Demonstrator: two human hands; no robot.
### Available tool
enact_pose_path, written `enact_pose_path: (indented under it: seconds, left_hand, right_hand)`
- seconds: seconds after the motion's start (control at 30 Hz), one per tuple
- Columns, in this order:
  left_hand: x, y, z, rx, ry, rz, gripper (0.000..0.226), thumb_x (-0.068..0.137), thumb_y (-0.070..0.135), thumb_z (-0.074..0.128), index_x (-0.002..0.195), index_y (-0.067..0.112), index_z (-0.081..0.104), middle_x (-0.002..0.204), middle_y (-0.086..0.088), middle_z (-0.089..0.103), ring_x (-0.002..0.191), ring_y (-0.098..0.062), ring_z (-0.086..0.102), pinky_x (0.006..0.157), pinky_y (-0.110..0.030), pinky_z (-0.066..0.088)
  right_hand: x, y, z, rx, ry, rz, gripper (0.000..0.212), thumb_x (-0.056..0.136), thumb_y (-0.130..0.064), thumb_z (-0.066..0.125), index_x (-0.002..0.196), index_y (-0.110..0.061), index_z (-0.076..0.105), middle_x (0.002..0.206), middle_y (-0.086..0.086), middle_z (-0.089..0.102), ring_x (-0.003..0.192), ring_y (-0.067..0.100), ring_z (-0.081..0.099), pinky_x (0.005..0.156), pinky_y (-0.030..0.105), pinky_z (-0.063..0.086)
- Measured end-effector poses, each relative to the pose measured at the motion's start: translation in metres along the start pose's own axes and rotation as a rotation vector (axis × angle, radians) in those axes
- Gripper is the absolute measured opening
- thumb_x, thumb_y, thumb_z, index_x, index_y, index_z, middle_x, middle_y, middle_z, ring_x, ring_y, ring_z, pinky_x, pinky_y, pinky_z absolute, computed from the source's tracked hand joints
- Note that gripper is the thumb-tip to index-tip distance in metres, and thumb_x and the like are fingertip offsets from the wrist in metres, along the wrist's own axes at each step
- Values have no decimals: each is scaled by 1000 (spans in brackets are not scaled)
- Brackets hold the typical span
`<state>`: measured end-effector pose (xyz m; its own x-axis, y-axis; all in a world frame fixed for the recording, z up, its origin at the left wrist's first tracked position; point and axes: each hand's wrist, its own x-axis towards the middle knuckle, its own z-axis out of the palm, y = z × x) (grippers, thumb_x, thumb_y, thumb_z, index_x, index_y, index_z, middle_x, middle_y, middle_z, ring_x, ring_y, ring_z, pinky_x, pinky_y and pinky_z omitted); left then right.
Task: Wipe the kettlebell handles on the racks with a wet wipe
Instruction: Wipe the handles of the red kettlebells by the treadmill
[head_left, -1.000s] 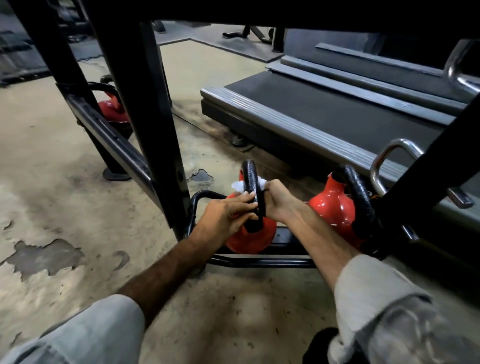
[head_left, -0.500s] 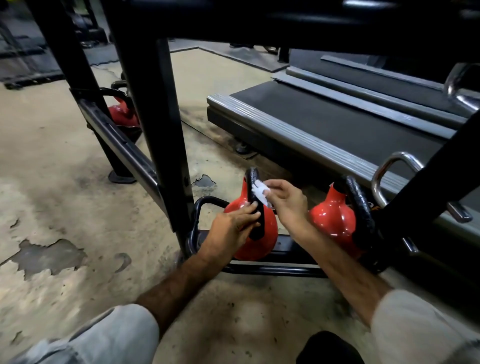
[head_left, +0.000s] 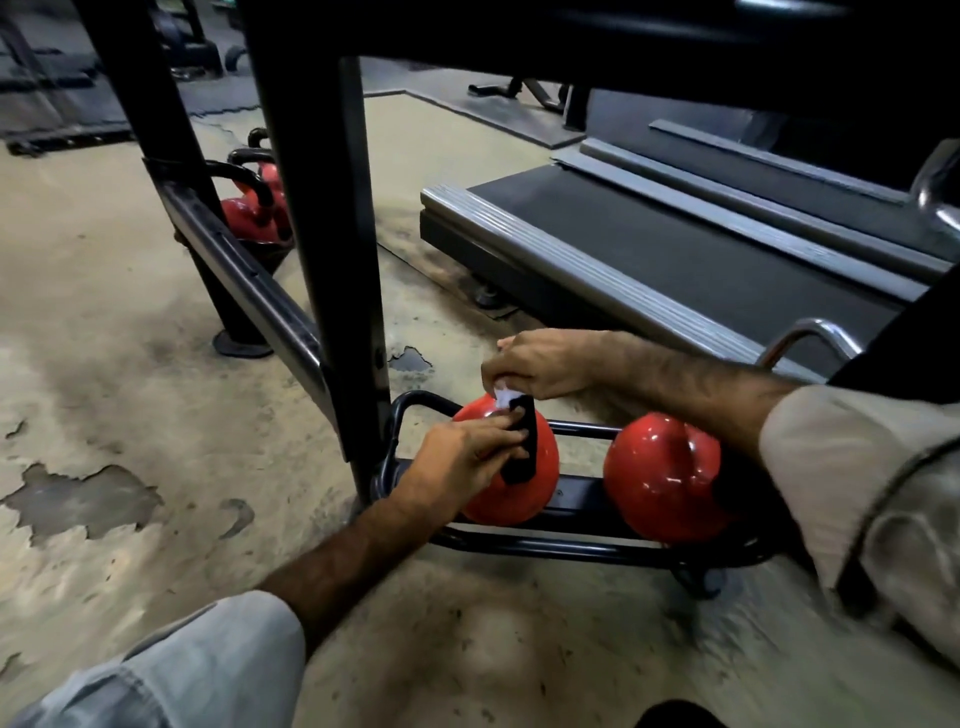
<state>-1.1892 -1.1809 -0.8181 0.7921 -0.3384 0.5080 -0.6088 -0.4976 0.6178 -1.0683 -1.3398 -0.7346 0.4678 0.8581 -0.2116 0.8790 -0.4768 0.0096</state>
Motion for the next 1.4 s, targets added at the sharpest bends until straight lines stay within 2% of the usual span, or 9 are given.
enact_pose_path:
  seconds: [0.2, 0.37, 0.63, 0.8, 1.0, 1.1, 1.17, 1.27, 1.4]
  left_hand:
    - [1, 3, -4, -18, -27, 18, 28, 79, 8, 73, 106, 11, 72, 125, -2, 62, 115, -10, 59, 100, -28, 45]
    - [2, 2, -6, -26, -34, 40, 23, 79, 12, 72, 102, 11, 74, 118, -3, 67, 112, -8, 60, 97, -27, 47]
    - [4, 2, -6, -51, -24, 23, 24, 76, 11, 69, 99, 10, 74, 118, -6, 66, 108, -14, 63, 95, -28, 48]
    - [4, 0, -2, -119, -15, -21, 24, 76, 5, 74, 100, 7, 74, 119, -7, 65, 108, -7, 61, 96, -22, 47]
    - [14, 4, -9, -30, 15, -32, 14, 75, 9, 77, 89, 12, 77, 107, 2, 71, 97, -6, 67, 89, -27, 53]
    - [27, 9, -15, 7, 3, -2, 8, 76, 14, 77, 84, 14, 76, 95, 5, 74, 87, -2, 66, 83, -22, 52]
    - [37, 8, -16, 26, -19, 15, 9, 75, 18, 77, 84, 15, 74, 90, 5, 71, 83, -3, 64, 79, -21, 51]
    - [49, -2, -14, 34, -24, -23, 29, 71, 19, 81, 98, 14, 73, 106, 2, 68, 98, -6, 61, 86, -21, 50]
    - [53, -14, -11, -125, -68, -178, 48, 71, 10, 81, 116, 6, 65, 129, -5, 59, 118, -9, 55, 97, -21, 47]
  right_hand:
    - [35, 11, -24, -237, -260, 81, 28, 91, -45, 32, 96, -34, 57, 92, -9, 66, 87, 16, 60, 85, 44, 49]
    - [53, -16, -21, -202, -595, 147, 21, 86, -25, 43, 81, -18, 63, 78, -2, 63, 71, 19, 59, 60, 35, 50]
    - [39, -8, -15, -209, -397, 10, 20, 86, -32, 38, 77, -28, 56, 80, -5, 57, 79, 21, 58, 76, 46, 52]
    - [-3, 3, -8, 0, 66, 74, 22, 94, -25, 51, 109, -29, 67, 106, -2, 60, 102, 8, 50, 84, 14, 35]
    - [-36, -32, 66, 538, 898, 567, 19, 86, -17, 65, 102, -16, 76, 93, 2, 75, 85, 14, 70, 79, 34, 56]
    - [-21, -49, 94, 944, 1145, 926, 16, 84, -11, 70, 97, -16, 77, 92, -4, 75, 84, 3, 69, 81, 22, 55]
    - [-3, -41, 106, 1377, 1153, 1084, 13, 83, -18, 73, 95, -14, 76, 91, 0, 76, 82, 10, 71, 79, 31, 58]
    - [16, -31, 103, 2108, 989, 1069, 25, 95, -27, 60, 95, -3, 68, 80, 14, 66, 56, 22, 65, 43, 29, 51]
    - [22, -27, 82, 2448, 759, 918, 45, 102, -36, 42, 93, 3, 63, 66, 16, 66, 46, 24, 66, 33, 27, 47]
